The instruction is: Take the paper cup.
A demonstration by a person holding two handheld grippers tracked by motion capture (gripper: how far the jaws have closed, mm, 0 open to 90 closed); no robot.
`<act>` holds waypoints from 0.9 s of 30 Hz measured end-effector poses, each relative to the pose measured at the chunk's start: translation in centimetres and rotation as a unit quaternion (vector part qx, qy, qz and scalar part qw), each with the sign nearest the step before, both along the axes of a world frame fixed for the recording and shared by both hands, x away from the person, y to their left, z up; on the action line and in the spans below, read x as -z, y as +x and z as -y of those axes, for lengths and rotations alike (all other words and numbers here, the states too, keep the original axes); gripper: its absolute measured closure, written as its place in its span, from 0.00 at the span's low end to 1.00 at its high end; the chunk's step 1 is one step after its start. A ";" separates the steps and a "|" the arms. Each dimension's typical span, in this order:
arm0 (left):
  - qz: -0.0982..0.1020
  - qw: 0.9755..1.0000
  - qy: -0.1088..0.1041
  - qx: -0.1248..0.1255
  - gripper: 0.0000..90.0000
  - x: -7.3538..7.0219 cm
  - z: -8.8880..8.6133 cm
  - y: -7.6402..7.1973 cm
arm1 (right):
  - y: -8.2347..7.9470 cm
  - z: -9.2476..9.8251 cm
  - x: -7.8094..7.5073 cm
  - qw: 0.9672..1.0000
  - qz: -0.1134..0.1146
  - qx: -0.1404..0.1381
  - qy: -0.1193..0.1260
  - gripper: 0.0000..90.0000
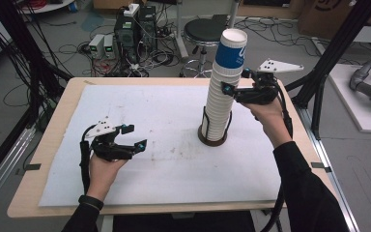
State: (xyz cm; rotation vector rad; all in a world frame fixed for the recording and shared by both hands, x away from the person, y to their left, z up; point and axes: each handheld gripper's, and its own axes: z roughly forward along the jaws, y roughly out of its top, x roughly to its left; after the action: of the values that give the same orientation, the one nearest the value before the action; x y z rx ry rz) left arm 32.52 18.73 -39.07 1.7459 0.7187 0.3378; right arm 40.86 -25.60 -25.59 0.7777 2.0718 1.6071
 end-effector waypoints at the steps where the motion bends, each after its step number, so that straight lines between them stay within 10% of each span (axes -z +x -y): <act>1: -0.001 1.000 -0.001 -0.002 0.20 -0.1 0.1 0.0 | 0.0 0.0 0.0 1.000 0.001 0.001 0.000 0.15; 27: 0.051 0.996 -0.034 0.069 0.20 -10.2 6.7 3.3 | -0.4 0.1 0.1 1.000 0.014 0.006 -0.003 0.16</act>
State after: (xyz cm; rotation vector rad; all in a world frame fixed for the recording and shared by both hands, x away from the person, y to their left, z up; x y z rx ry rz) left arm 35.78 12.04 -28.87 1.6918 0.5278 0.3024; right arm 40.49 -25.66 -25.69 0.7602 2.0480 1.5967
